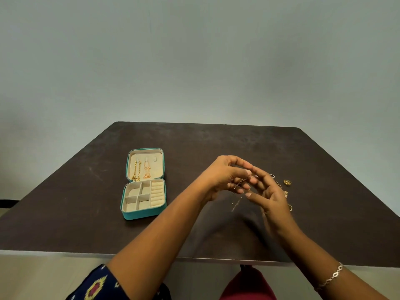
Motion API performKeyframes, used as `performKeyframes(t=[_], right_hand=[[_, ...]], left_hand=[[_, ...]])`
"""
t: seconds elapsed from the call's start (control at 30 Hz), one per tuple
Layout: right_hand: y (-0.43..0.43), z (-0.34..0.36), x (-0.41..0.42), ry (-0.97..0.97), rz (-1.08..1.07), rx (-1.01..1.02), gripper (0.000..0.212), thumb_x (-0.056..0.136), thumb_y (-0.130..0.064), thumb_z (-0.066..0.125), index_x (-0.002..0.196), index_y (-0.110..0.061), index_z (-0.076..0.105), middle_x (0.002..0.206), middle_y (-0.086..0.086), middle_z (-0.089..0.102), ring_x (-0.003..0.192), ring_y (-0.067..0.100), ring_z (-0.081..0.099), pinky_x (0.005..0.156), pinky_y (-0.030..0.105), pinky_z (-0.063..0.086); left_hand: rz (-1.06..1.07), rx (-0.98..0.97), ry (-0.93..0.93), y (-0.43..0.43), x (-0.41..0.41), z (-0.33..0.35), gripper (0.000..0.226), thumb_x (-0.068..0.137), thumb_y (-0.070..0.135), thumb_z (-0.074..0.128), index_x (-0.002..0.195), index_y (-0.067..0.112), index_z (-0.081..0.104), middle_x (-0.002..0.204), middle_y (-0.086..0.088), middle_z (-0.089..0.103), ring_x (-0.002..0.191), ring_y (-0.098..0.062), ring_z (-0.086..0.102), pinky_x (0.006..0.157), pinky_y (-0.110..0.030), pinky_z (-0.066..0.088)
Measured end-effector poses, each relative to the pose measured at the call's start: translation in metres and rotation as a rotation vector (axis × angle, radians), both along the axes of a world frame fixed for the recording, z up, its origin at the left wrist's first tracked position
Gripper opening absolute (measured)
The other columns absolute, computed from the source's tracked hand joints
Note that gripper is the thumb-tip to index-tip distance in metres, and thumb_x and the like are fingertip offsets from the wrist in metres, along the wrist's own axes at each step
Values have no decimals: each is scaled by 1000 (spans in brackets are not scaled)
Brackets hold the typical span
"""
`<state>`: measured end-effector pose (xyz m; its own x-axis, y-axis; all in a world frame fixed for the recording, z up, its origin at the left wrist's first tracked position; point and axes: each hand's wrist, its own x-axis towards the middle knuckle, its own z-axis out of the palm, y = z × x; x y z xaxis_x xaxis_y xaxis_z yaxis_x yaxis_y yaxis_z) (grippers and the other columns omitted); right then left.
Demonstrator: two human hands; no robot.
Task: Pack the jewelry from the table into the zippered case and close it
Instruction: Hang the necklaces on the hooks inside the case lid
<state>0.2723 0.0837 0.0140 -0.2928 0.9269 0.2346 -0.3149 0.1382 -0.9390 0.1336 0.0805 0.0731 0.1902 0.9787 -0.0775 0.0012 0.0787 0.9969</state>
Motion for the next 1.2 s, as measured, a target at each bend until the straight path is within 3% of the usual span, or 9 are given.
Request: performKeyframes(t=[0.17, 0.3, 0.7, 0.8, 0.9, 1.0, 1.07, 1.1, 1.2], right_hand=[[-1, -2, -2, 10, -16, -49, 39, 77, 10, 54, 108, -14, 55, 83, 0, 71, 83, 11, 67, 71, 18, 54], [1, -4, -1, -60, -55, -89, 35, 81, 9, 53, 111, -11, 54, 72, 5, 56, 77, 19, 59, 71, 27, 48], [5, -3, 5, -196, -98, -226, 20, 85, 8, 50, 79, -5, 64, 76, 7, 63, 70, 14, 58, 64, 21, 49], [6, -3, 6, -180, -46, -278, 18, 86, 6, 49, 78, -3, 62, 75, 7, 61, 73, 14, 57, 66, 22, 47], [9, 1, 9, -33, 13, -430, 21, 86, 3, 47, 74, -3, 63, 74, 10, 61, 71, 17, 62, 62, 24, 53], [11, 9, 13, 188, 110, -599, 4, 59, -8, 74, 61, -6, 70, 67, 10, 65, 63, 19, 68, 56, 25, 57], [11, 14, 16, 214, 174, -561, 44, 21, -15, 90, 61, -7, 72, 65, 9, 67, 65, 20, 69, 58, 26, 57], [12, 14, 17, 218, 185, -533, 53, 14, -17, 91, 63, -7, 73, 65, 8, 67, 66, 19, 69, 59, 26, 57], [10, 17, 18, 196, 181, -470, 59, 13, -22, 94, 67, -6, 74, 67, 8, 68, 68, 18, 69, 60, 24, 57]], left_hand=[[11, 5, -65, -2, 2, 4, 11, 88, 5, 56, 97, 7, 60, 79, -9, 64, 61, -13, 62, 58, -23, 53], [89, 20, -177, -3, -6, 8, 11, 87, 6, 56, 97, 5, 62, 76, -7, 67, 59, -11, 63, 60, -24, 54], [217, -55, -328, -6, -15, -1, 6, 86, 4, 57, 90, 3, 61, 63, -6, 62, 49, -11, 53, 59, -28, 56], [254, -62, -308, -7, -16, -2, 6, 86, 4, 57, 90, 4, 61, 63, -5, 61, 45, -8, 49, 53, -24, 54], [292, -73, -332, -7, -20, -4, 8, 86, 0, 56, 89, 4, 61, 63, -5, 62, 42, -6, 48, 50, -21, 53], [325, -98, -393, -8, -23, -10, 12, 87, -3, 52, 87, 5, 61, 57, -2, 62, 41, -5, 48, 50, -21, 52], [356, -128, -448, -8, -25, -15, 15, 88, -4, 49, 86, 5, 60, 54, -1, 62, 41, -5, 49, 51, -21, 53], [370, -145, -482, -8, -25, -18, 16, 89, -5, 48, 85, 5, 60, 53, -1, 62, 40, -5, 50, 51, -21, 54], [403, -187, -561, -9, -23, -24, 18, 90, -5, 46, 84, 5, 60, 50, -1, 61, 39, -5, 50, 50, -20, 54]])
